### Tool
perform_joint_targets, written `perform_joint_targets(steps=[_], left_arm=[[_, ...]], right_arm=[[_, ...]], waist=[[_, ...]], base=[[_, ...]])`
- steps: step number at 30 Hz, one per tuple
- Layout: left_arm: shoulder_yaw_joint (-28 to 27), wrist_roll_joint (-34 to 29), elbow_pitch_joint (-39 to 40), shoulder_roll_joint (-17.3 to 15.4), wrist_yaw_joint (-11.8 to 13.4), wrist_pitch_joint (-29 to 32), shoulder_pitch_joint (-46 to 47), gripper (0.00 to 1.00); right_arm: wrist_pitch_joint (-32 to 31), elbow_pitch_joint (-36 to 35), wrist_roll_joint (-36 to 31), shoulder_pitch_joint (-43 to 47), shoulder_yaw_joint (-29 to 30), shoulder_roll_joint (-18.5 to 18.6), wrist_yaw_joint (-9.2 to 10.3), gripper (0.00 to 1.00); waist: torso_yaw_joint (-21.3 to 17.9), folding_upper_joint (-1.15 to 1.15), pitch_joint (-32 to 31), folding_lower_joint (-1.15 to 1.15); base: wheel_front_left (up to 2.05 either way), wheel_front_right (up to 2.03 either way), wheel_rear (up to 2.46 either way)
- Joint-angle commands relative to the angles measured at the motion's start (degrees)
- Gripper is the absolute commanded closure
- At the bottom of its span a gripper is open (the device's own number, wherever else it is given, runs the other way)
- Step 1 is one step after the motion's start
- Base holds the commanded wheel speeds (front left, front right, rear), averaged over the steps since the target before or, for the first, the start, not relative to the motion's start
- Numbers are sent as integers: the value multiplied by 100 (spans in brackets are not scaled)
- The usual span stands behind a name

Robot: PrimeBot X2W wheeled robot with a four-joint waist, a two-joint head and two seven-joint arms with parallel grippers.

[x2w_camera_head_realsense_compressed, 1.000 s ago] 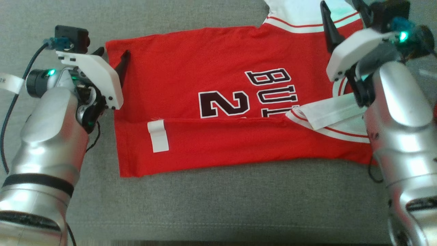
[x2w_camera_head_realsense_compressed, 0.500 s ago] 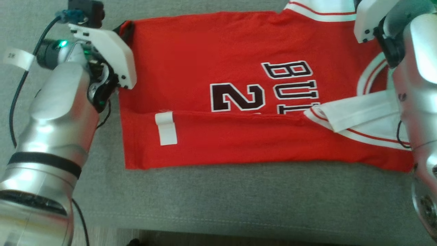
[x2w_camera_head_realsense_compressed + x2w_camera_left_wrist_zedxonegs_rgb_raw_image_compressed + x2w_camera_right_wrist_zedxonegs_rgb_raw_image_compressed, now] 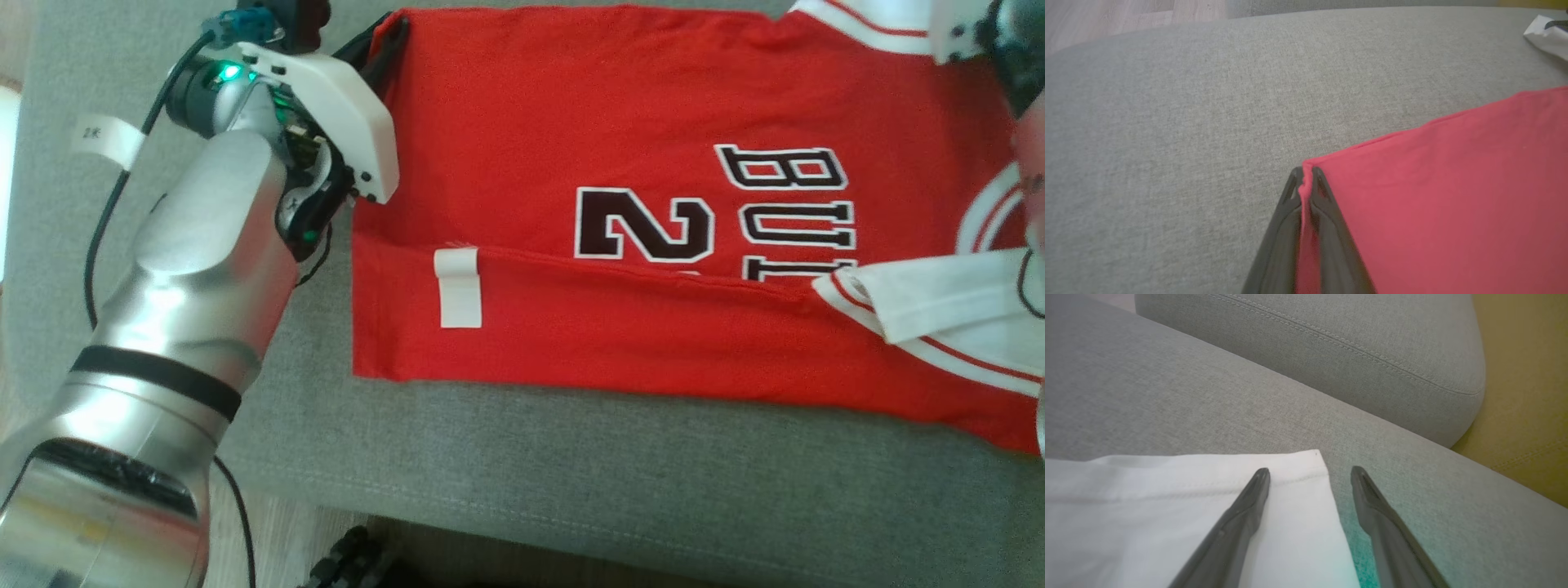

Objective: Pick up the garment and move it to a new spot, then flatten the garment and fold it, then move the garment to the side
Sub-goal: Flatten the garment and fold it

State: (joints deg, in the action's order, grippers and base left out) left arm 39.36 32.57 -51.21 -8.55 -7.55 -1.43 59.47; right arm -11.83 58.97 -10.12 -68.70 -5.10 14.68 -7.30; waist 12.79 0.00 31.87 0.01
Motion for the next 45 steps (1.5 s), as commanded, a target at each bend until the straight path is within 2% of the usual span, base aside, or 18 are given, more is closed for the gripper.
perform_joint_targets(steps=[1,6,7,8,9,15,20,24,26,30,34,38,41,45], left_arm=[[-88,46,148,-195,7,-63,250,100],[35,146,74,-204,7,-199,281,100],[52,176,48,-195,7,-211,278,100],[70,204,26,-193,7,-227,280,100],[92,227,4,-198,7,-244,280,100],[172,275,-178,-281,7,-395,308,100],[119,285,-295,-268,70,-706,378,100],[38,242,-321,-299,223,-1058,503,100],[-33,157,-260,-347,380,-1261,529,100],[-102,44,-163,-421,518,-1337,437,100],[-252,-88,66,-532,651,-1353,121,100],[-469,-177,219,-681,746,-1355,-465,100],[-658,-189,246,-734,850,-1355,-966,100],[-913,-217,348,-782,992,-1355,-1604,100]], right_arm=[[-29,-143,-56,-192,21,-47,-19,0],[-174,31,-357,-293,369,-72,-19,2],[-185,48,-416,-299,435,-98,-19,29],[-214,76,-483,-297,484,-126,-19,84],[-230,96,-539,-292,539,-155,-19,100],[-81,100,-809,-237,872,-228,-19,100],[541,-124,-976,-187,1269,-295,-19,100],[1119,-294,-1117,-181,1664,-405,-19,100],[1485,-316,-1174,-136,1994,-522,-19,100],[1794,-246,-1163,-66,2284,-635,-19,100],[2307,-10,-890,77,2483,-815,-19,100],[2615,235,-305,379,2347,-1007,-19,100],[2672,227,339,748,1974,-1117,-19,100],[2680,-435,1294,1538,1241,-1166,-19,100]], waist=[[84,0,77,-1],[185,0,139,-1],[193,0,142,-1],[195,0,142,-1],[192,0,135,-1],[107,0,8,-1],[48,0,-97,-1],[-4,0,-164,-1],[-72,0,-280,-1],[-171,0,-424,-1],[-351,0,-646,-1],[-604,0,-943,-1],[-806,0,-1220,-1],[-1023,0,-1530,-1]], base=[[0,0,0],[0,0,0],[0,0,0],[0,0,0],[0,0,0],[0,0,0],[0,0,0],[0,0,0],[0,0,0],[0,0,0],[0,0,0],[0,0,0],[0,0,0],[0,0,0]])
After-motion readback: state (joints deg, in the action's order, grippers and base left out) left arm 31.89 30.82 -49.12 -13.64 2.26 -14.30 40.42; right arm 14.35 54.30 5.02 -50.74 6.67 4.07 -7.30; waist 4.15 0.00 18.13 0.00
